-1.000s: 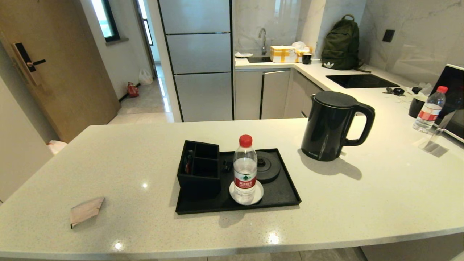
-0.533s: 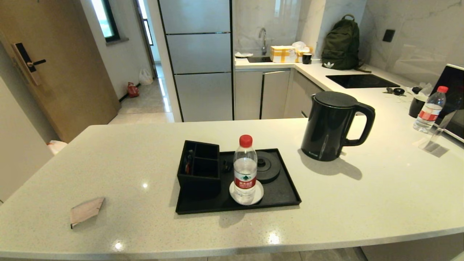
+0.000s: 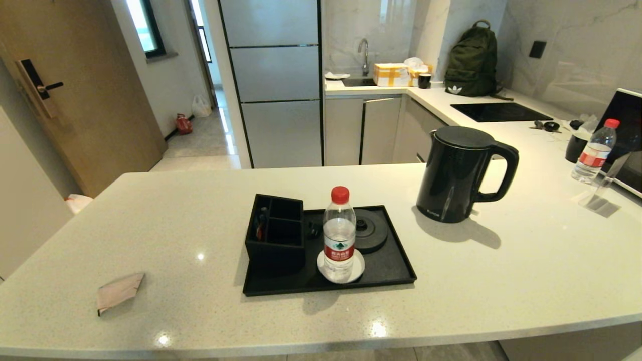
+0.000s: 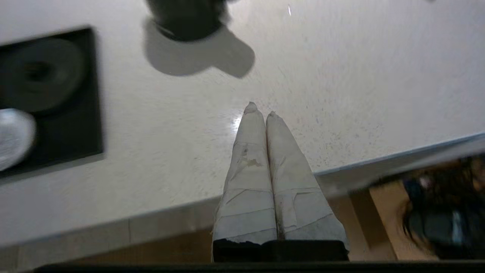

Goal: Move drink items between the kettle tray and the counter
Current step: Return the kettle to its original position

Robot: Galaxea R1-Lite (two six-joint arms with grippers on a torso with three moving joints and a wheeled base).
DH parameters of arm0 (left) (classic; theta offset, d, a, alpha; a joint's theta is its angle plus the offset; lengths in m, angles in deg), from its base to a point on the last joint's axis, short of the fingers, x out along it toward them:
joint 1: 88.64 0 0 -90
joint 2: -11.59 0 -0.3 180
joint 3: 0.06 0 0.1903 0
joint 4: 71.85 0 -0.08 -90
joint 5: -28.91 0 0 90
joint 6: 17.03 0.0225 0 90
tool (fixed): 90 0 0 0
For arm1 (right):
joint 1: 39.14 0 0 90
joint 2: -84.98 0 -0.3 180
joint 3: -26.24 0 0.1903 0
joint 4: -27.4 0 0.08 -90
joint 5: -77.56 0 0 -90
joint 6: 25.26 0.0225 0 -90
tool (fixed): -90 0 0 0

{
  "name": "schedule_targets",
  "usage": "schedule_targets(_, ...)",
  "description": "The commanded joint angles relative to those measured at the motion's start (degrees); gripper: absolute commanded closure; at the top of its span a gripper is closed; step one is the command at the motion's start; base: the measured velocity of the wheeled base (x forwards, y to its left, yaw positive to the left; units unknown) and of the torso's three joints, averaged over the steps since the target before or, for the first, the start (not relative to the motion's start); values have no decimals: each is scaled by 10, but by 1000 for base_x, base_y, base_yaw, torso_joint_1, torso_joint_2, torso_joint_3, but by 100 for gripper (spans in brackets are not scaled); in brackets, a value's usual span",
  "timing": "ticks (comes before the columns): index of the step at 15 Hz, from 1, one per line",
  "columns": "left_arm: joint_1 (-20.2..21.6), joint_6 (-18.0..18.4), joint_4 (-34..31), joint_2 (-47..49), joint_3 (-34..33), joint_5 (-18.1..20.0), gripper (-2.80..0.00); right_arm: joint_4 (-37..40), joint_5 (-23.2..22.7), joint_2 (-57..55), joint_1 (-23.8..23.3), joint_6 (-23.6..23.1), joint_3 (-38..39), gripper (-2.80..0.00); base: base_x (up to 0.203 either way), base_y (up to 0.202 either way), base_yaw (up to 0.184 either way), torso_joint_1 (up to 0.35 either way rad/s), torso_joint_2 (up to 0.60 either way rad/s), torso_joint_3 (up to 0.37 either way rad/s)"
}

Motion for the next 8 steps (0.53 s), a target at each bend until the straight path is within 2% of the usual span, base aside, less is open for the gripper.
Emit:
schedule_targets(1,0,0,0,1,0,0,0,-72,31,-275,1,21,-25,0,0,0,0,0,0,0)
schedule_targets(3,0,0,0,1,0,0,0,-130,70,-396,12,72,-61,0,0,0,0,0,0,0)
schedule_targets(6,0,0,0,1,0,0,0,-188,182,-505,56,175,-145,0,0,0,0,0,0,0)
schedule_targets(7,0,0,0,1,0,0,0,-210,214,-522,75,197,-164,0,0,0,0,0,0,0)
schedule_targets(8,0,0,0,1,0,0,0,-225,223,-529,84,199,-172,0,0,0,0,0,0,0)
